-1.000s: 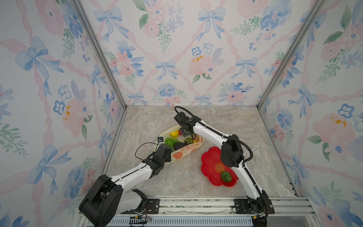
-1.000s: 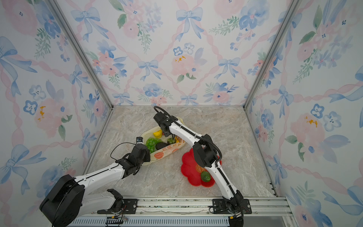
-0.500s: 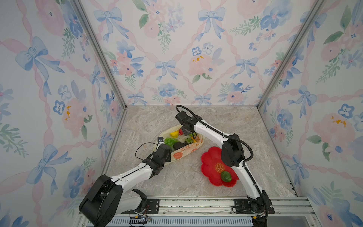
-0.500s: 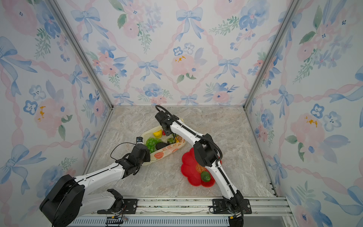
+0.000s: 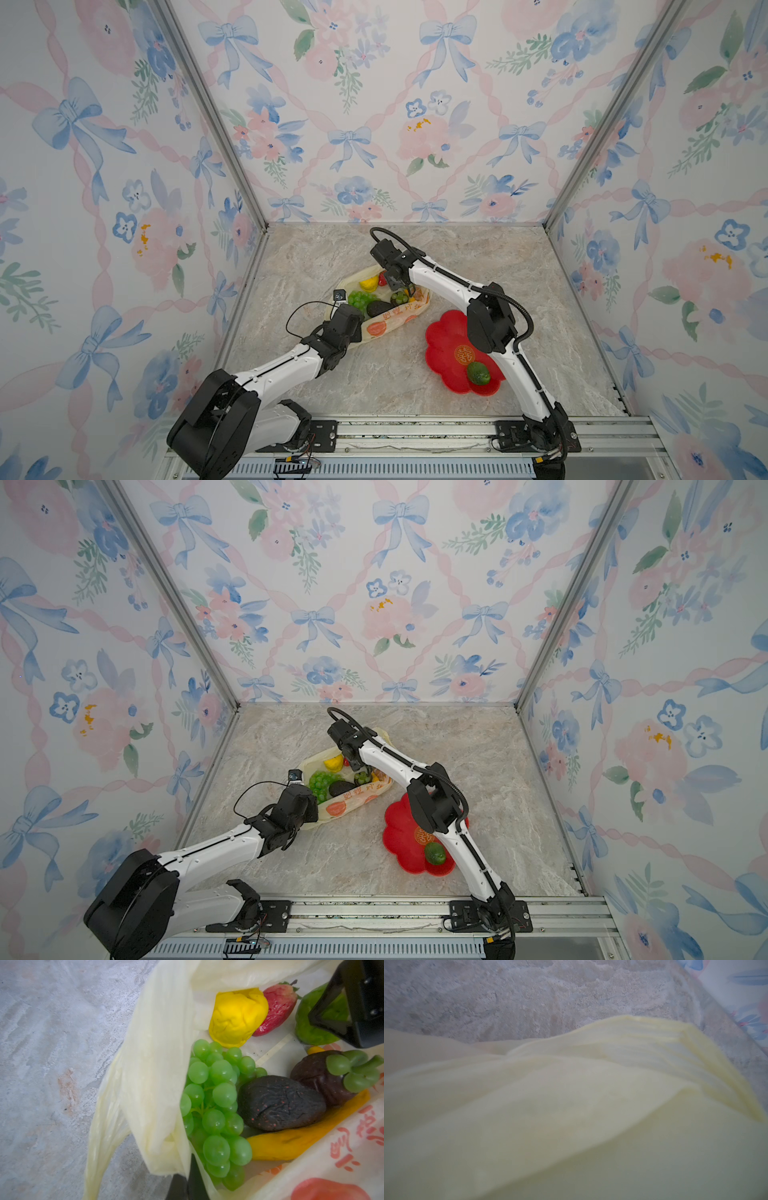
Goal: Take fruits out of the plastic bag
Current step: Pick up the fruit from the plastic bag.
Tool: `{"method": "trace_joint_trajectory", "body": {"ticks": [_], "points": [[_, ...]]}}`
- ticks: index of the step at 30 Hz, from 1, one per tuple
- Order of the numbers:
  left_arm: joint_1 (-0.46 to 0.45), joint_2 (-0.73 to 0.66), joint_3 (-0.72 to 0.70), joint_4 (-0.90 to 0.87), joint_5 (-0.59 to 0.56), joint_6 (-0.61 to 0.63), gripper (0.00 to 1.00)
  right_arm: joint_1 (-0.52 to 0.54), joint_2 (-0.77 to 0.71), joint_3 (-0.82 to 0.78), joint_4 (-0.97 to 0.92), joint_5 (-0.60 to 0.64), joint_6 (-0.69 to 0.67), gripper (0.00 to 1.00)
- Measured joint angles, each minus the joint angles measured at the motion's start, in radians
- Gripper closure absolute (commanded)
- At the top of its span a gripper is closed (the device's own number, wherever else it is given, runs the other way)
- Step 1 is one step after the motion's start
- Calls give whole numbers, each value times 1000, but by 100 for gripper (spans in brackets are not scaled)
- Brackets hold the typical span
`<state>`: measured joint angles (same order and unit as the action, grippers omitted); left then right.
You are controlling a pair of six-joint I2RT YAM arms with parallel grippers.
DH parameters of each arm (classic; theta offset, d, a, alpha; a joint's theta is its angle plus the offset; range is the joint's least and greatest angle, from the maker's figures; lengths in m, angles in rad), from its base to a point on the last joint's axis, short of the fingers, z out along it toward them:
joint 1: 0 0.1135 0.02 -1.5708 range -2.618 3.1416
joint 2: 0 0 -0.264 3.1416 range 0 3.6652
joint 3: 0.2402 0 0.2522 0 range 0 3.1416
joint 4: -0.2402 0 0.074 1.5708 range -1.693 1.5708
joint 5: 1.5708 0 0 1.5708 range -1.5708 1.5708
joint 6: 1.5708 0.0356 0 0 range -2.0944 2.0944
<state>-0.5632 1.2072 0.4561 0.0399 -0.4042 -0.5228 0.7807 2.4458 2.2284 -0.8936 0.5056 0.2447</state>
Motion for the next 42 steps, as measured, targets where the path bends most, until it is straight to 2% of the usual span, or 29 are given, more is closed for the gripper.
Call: {"method": "trace_joint_trajectory", "body": {"ticks": [11,18,22,25,28,32,37,42], "points": [[0,0,0,0,0,0,100,-10,23,4,8,-7,3,25],[0,0,0,0,0,0,100,-26,27,14,15,-47,21,28],[0,0,0,0,0,0,100,-34,28,16,24,-74,37,21],[0,0,0,0,0,0,100,-40,40,21,24,-100,45,20],[0,0,0,0,0,0,100,-43,65,30,27,-116,50,23],[0,0,0,0,0,0,100,-47,79,30,31,-137,60,35],[0,0,0,0,0,0,100,-47,71,21,35,-154,66,37],[0,1,0,0,0,0,100,-47,-13,-79,46,-196,79,38]]}}
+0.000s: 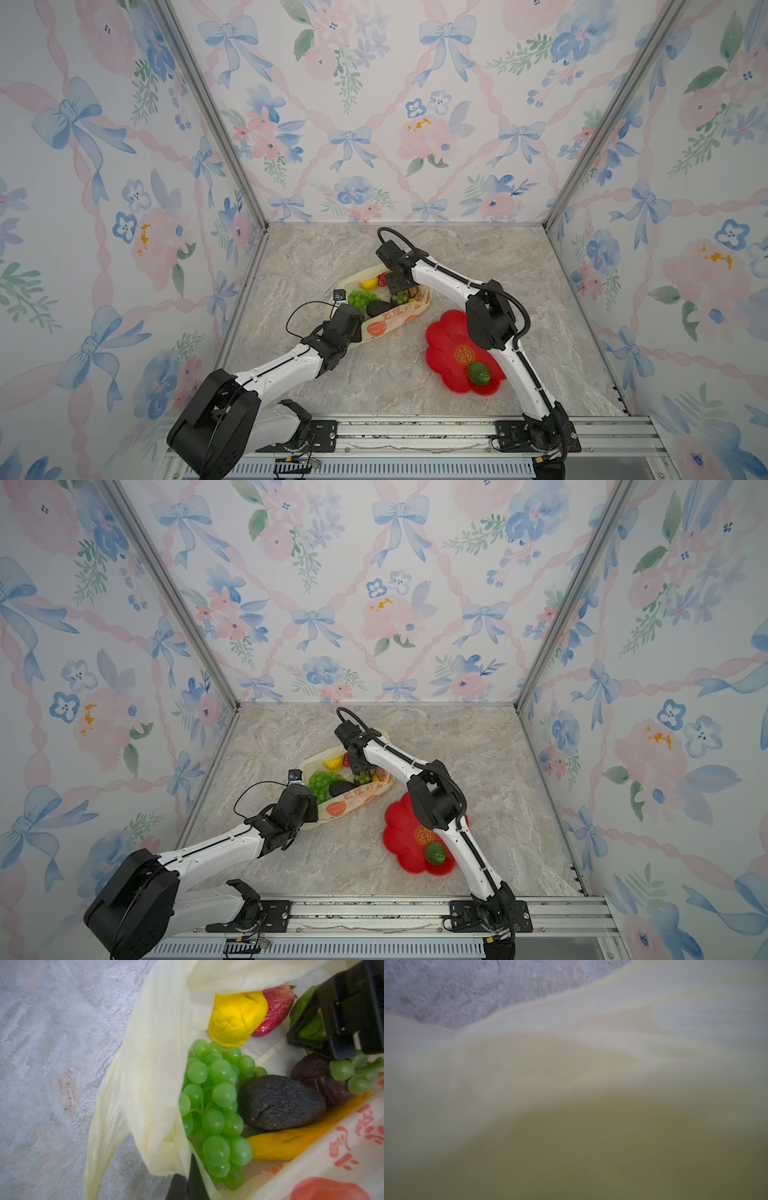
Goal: Take fruits out of the plastic bag
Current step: Pick up the fruit from the plastic bag, then place the fruit on the plate.
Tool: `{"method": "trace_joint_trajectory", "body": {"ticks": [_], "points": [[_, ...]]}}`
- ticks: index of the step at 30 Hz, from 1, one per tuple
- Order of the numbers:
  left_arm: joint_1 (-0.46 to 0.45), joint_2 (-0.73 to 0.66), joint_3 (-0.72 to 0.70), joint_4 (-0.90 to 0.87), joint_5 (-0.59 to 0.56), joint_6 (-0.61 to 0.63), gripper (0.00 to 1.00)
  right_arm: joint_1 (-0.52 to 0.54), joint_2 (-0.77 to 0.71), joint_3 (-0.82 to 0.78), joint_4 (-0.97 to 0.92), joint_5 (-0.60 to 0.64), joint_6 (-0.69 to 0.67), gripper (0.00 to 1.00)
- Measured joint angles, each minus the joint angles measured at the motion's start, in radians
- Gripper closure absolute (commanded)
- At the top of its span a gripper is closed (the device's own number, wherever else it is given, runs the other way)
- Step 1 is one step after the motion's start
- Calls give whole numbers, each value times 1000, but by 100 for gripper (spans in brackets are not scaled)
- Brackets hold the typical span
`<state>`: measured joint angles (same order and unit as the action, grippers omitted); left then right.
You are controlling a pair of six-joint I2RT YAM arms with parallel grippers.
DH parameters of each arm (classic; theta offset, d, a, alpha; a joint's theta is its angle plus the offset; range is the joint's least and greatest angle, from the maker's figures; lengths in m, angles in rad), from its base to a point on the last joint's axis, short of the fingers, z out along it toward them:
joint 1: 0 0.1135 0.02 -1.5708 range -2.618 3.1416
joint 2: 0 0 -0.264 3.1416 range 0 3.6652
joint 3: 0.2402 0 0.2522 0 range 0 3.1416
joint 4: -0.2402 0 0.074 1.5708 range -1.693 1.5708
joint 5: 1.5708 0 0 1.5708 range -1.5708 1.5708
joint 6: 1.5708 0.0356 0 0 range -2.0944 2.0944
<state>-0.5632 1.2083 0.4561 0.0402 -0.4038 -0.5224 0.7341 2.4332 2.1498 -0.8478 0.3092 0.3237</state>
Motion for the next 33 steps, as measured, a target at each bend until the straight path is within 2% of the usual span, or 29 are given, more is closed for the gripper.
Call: {"method": "trace_joint_trajectory", "body": {"ticks": [10,24,33], "points": [[0,0,0,0,0,0,100,-10,-306,-281,95,-109,63,38],[0,0,0,0,0,0,100,-160,-793,-830,180,-332,177,38],[0,0,0,0,0,0,100,-203,-1048,-1126,182,-434,273,39]]}}
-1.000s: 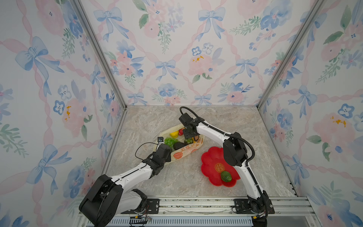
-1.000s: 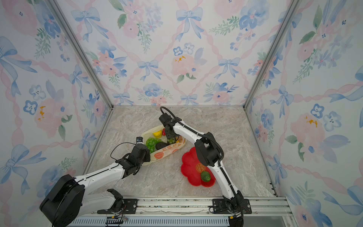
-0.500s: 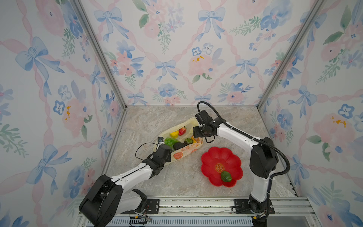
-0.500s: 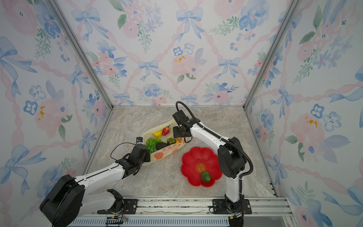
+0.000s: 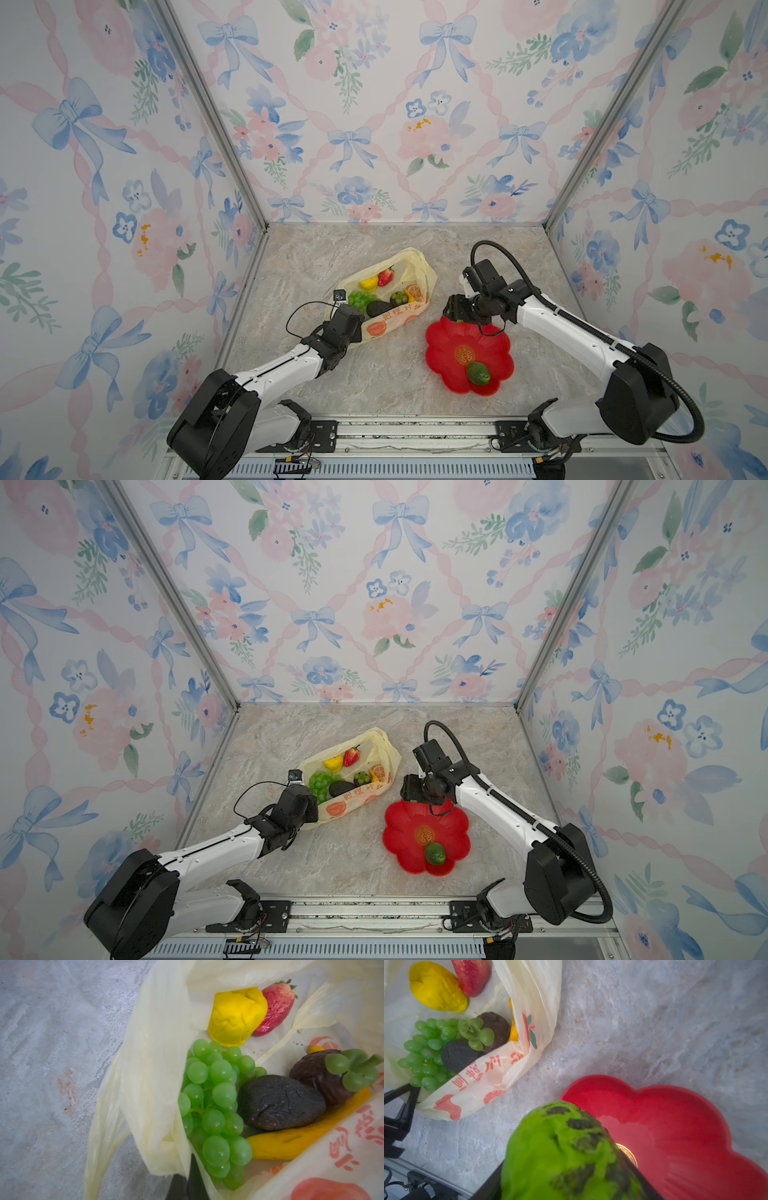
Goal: Take fruits out of the plastic bag
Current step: Place the fruit on the plate.
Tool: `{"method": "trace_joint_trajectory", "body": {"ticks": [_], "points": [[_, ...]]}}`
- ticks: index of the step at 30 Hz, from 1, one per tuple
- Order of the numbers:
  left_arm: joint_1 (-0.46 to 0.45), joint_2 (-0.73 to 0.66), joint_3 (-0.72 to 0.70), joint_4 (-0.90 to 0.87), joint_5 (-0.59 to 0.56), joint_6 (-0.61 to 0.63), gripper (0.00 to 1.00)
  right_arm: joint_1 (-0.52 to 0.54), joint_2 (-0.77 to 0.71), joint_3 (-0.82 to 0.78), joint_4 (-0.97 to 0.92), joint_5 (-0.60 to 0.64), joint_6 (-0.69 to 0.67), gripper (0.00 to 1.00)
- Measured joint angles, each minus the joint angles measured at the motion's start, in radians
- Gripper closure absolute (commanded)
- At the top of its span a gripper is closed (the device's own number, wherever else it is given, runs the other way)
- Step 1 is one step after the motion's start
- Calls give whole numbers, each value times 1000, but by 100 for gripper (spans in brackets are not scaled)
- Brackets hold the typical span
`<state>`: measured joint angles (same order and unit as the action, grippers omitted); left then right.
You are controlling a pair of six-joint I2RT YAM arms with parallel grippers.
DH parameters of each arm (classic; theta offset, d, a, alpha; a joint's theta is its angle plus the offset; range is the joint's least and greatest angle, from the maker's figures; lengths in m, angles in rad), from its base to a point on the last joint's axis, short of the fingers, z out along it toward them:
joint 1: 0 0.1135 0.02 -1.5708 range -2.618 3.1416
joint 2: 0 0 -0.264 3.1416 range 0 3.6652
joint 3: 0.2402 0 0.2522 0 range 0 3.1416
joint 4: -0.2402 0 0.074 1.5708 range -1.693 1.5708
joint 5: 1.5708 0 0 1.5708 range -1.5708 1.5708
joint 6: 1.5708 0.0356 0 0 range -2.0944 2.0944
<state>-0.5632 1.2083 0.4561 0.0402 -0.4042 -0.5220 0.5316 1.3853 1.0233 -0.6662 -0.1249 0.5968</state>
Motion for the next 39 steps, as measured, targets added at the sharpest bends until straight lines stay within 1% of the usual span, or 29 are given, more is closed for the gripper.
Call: {"method": "trace_joint_trajectory", "body": {"ticks": [6,10,22,29,31,34,39], "points": [[0,0,0,0,0,5,100,-24,-69,-177,41,-76,89,39],[0,0,0,0,0,6,100,-27,-74,-240,84,-119,129,39],[0,0,0,0,0,6,100,-28,-6,-295,248,-235,189,40],[0,14,0,0,0,7,100,-28,27,-337,312,-277,220,39],[0,15,0,0,0,7,100,-28,33,-346,325,-289,227,37],[0,15,0,1,0,7,100,-34,35,-351,340,-300,233,31],[0,15,0,3,0,7,100,-49,34,-357,345,-306,234,25]]}}
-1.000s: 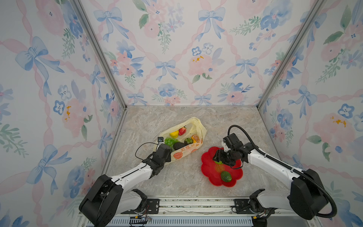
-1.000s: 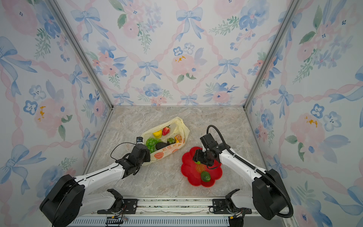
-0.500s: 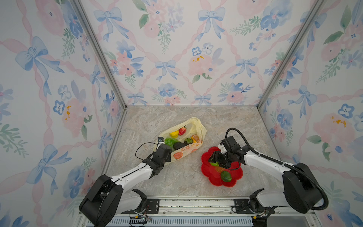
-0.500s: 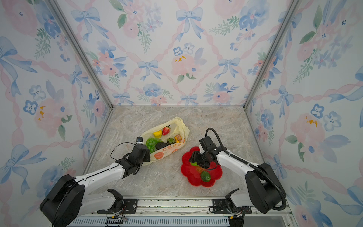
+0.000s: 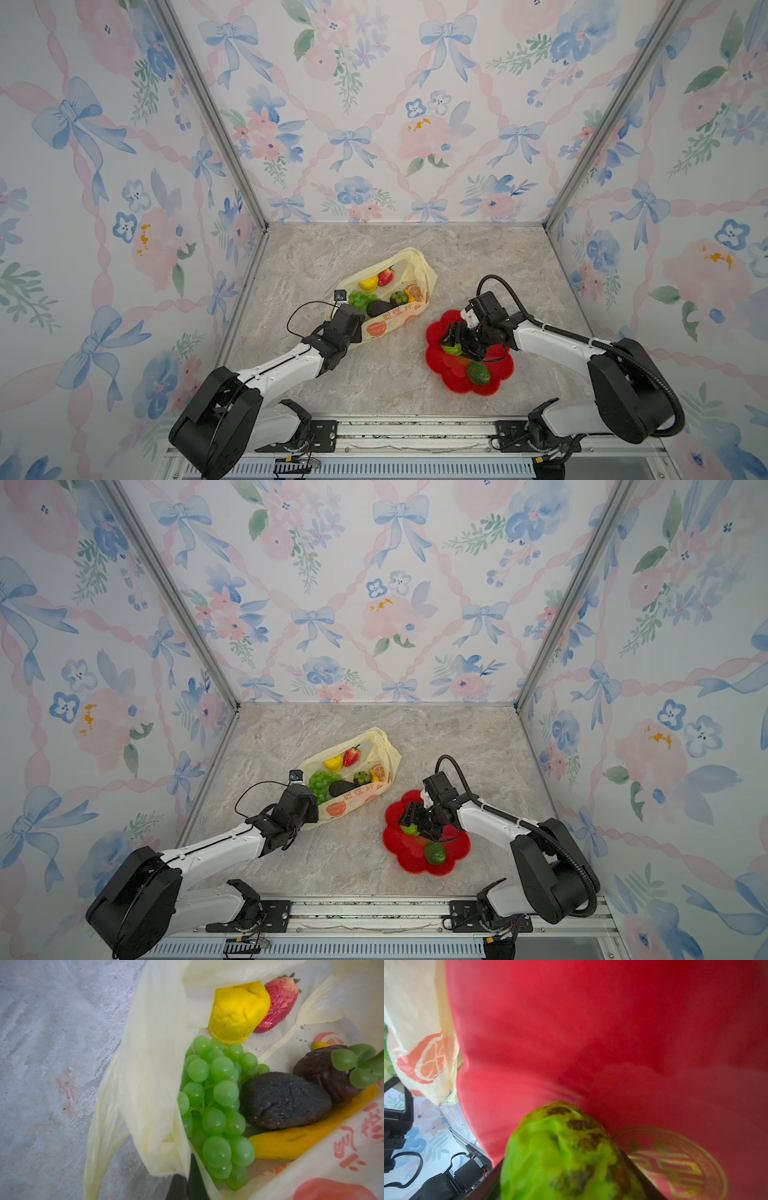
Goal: Take fruits out of the plastic bag
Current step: Place the fruit on the plate.
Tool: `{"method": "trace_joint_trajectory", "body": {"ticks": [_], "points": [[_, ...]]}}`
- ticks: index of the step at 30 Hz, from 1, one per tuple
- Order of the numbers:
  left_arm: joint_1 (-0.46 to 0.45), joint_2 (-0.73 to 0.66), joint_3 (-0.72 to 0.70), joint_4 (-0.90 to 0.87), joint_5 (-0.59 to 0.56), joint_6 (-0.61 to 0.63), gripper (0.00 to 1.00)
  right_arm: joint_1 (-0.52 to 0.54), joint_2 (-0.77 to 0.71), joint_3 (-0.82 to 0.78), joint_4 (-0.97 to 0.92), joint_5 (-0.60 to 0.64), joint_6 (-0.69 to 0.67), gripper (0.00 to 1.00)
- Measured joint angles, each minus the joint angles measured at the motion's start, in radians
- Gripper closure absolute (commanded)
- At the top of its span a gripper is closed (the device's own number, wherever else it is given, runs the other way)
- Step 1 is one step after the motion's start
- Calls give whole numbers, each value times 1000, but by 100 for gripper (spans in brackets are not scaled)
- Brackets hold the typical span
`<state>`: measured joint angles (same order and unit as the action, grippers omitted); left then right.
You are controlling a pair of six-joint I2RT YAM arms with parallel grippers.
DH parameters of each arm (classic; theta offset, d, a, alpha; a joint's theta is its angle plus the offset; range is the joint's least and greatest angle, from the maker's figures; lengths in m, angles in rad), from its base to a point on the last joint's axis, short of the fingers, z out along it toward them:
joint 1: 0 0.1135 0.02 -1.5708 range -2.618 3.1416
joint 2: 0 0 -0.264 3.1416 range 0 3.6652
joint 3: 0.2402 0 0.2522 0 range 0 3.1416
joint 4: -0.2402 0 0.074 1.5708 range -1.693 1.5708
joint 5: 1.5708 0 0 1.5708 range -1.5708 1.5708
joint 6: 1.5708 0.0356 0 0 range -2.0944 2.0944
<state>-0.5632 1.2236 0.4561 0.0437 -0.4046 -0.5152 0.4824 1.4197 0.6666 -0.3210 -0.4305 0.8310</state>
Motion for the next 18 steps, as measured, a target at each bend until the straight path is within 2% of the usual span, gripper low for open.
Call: {"method": "trace_joint_trajectory", "body": {"ticks": [5,18], "points": [[0,0,0,0,0,0,100,-17,-16,-14,-2,5,1,18],[0,0,0,0,0,0,100,-69,-92,-32,-61,35,-5,12]]}}
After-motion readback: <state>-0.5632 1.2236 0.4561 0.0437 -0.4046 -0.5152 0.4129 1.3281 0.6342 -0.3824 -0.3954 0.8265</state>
